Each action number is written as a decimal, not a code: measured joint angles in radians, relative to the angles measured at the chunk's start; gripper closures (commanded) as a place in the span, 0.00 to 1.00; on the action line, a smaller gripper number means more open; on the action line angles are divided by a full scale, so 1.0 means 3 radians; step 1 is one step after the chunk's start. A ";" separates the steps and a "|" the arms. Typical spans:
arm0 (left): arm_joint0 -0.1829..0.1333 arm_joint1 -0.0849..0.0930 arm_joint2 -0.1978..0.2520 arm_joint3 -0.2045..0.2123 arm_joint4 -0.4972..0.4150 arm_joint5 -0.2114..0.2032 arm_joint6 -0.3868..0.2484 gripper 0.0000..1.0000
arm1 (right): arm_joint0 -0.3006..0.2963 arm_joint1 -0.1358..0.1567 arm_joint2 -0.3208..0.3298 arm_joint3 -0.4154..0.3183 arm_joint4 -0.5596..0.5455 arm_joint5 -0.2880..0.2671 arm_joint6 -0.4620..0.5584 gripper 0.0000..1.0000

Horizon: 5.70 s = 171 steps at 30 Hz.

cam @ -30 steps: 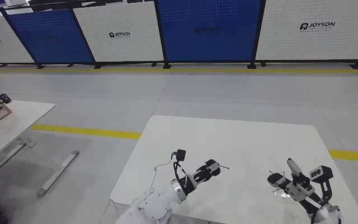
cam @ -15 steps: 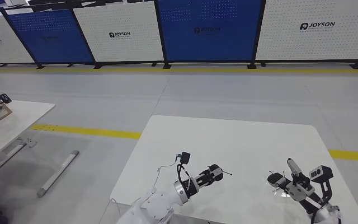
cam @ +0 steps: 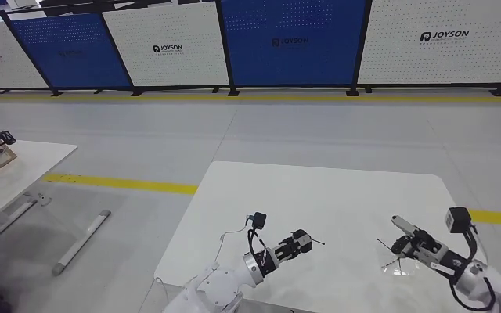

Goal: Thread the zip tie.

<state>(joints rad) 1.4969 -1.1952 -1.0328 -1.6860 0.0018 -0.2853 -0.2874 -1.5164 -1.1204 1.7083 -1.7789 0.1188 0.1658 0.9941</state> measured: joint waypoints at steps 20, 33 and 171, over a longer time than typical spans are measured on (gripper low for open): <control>0.0000 0.0000 0.0000 0.0000 0.0000 0.0000 0.0000 1.00 | 0.0252 0.0133 -0.0034 -0.0033 -0.0605 -0.0356 0.0847 0.00; 0.0000 0.0000 0.0000 0.0000 0.0000 0.0000 0.0000 1.00 | 0.0415 0.0171 -0.0101 0.0015 -0.0888 -0.0390 0.1071 0.00; 0.0000 0.0000 0.0000 0.0000 0.0000 0.0000 0.0000 1.00 | 0.1906 0.0788 -0.2339 0.1113 -0.2349 0.0580 0.1124 1.00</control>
<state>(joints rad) 1.4969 -1.1952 -1.0328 -1.6860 0.0018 -0.2853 -0.2874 -0.9445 -0.8840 1.0067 -1.4450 -0.5860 0.3400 1.3314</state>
